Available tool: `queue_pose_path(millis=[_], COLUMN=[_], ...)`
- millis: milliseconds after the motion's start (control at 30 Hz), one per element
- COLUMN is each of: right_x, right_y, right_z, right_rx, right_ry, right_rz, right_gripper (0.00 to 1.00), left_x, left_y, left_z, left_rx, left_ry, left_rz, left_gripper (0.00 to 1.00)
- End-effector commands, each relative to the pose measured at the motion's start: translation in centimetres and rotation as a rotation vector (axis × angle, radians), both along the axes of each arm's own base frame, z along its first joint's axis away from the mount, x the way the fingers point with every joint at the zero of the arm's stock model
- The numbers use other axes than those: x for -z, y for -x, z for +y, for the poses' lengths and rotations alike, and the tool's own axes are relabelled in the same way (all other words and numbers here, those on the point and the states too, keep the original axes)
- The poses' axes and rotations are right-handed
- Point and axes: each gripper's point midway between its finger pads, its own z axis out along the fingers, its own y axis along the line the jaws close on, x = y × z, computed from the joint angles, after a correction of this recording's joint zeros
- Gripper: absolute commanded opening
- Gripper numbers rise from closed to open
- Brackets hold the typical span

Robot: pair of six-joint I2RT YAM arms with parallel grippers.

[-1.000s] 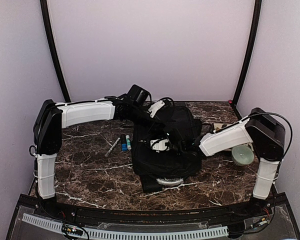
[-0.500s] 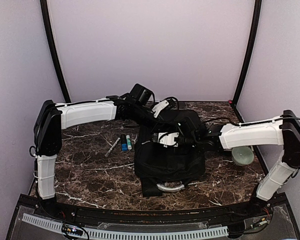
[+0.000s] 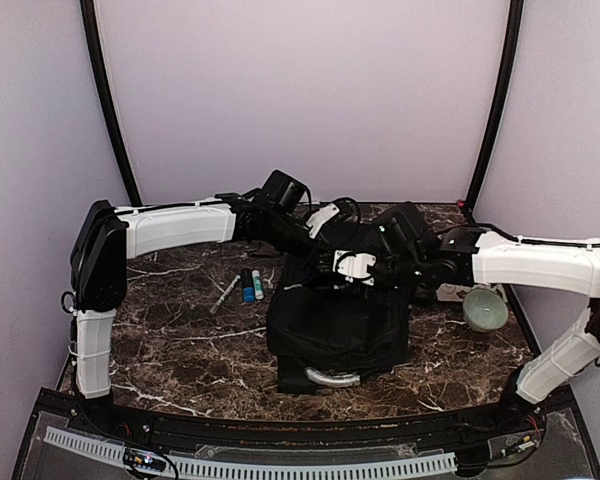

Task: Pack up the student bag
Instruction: Pass from the left arm to the right

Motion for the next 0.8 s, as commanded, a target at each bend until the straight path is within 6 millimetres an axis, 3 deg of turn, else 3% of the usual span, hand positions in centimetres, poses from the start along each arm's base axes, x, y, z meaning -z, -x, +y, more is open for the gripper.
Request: queue_pose_path(millis=[0,100,233,300,367,467,767], right_x=[-2.9,-4.0,-4.8,-5.6,-5.2,-4.7,-2.9], right_y=[3.6,4.1,3.0,0.6,-2.5,-3.4,-3.4], right_z=[2.3,2.1,0.2,-1.3,-4.2,-6.0,-4.4], right_rx=[-0.18,-0.184,-0.089,0.051,0.248,0.3,0.239], right_ry=[-0.123,-0.121,-0.086,-0.089,-0.063,-0.036,-0.023], right_rz=[0.187,0.215,0.157,0.065,-0.033,-0.089,-0.09], right_gripper=[0.16,0.11,0.25,0.31,0.4,0.47,0.52], left_x=[-4.8,-5.0,-5.3,-5.2,-5.2,-5.1,-5.2], left_y=[-1.5,-1.6,-1.6,-1.6,-1.7,-1.7,-2.0], left_z=[-0.6,-0.6,-0.6,-0.6,-0.6,-0.8,-0.8], left_rx=[-0.011,-0.02,-0.023,-0.023,-0.022,-0.017,-0.027], left_ry=[0.124,0.123,0.128,0.13,0.133,0.135,0.145], left_rz=[-0.07,-0.069,-0.069,-0.071,-0.074,-0.072,-0.059], left_gripper=[0.0,0.0,0.0,0.0,0.0,0.0,0.0])
